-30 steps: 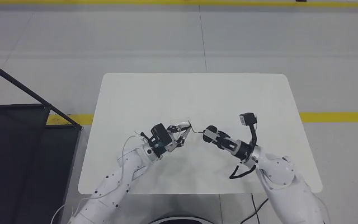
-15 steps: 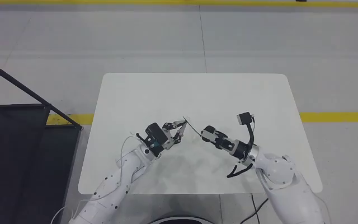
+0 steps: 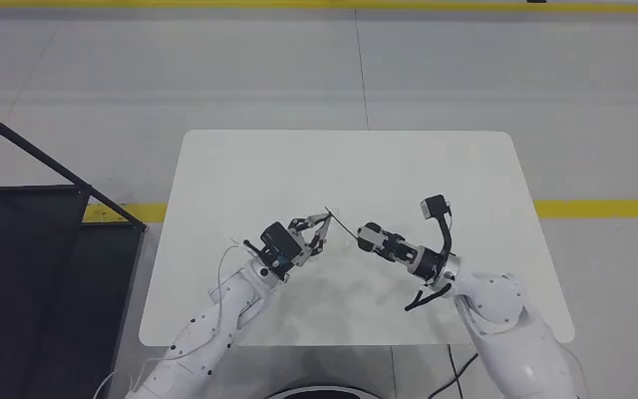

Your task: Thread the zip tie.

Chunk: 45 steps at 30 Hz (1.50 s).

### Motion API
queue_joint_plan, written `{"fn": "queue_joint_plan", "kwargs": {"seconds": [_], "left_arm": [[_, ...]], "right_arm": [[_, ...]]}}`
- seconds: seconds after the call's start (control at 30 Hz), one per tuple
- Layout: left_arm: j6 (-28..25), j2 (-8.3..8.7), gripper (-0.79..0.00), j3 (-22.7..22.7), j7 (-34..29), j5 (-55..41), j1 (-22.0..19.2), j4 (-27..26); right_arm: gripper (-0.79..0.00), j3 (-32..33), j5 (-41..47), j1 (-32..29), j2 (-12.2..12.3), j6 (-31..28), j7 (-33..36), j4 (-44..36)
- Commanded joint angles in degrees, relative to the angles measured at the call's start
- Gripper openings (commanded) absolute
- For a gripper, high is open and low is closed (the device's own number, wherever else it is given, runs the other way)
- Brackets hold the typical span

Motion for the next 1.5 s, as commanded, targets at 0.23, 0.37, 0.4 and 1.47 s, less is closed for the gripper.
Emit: {"fn": "queue_joint_plan", "kwargs": {"seconds": [0.23, 0.37, 0.4, 1.47], "left_arm": [[1.2, -0.24, -0.785, 0.4, -0.2, 0.5, -0.2, 0.4], [1.2, -0.34, -0.785, 0.6, -0.5, 0.7, -0.4, 0.7], [1.2, -0.36, -0.785, 0.6, -0.4, 0.7, -0.5, 0.8], [0.6, -0.72, -0.785, 1.6, -0.3, 3.0, -0.8, 0.7]], "right_arm": [[-0.483, -1.3, -0.5, 0.4, -0.2, 0.3, -0.3, -0.1], [-0.489, -1.5, -0.6, 0.5, -0.2, 0.1, -0.5, -0.1], [-0.493, -1.5, -0.6, 0.5, -0.2, 0.1, -0.6, -0.1], [-0.785, -2.3, -1.8, 1.7, -0.3, 2.7, -1.6, 0.2]]}}
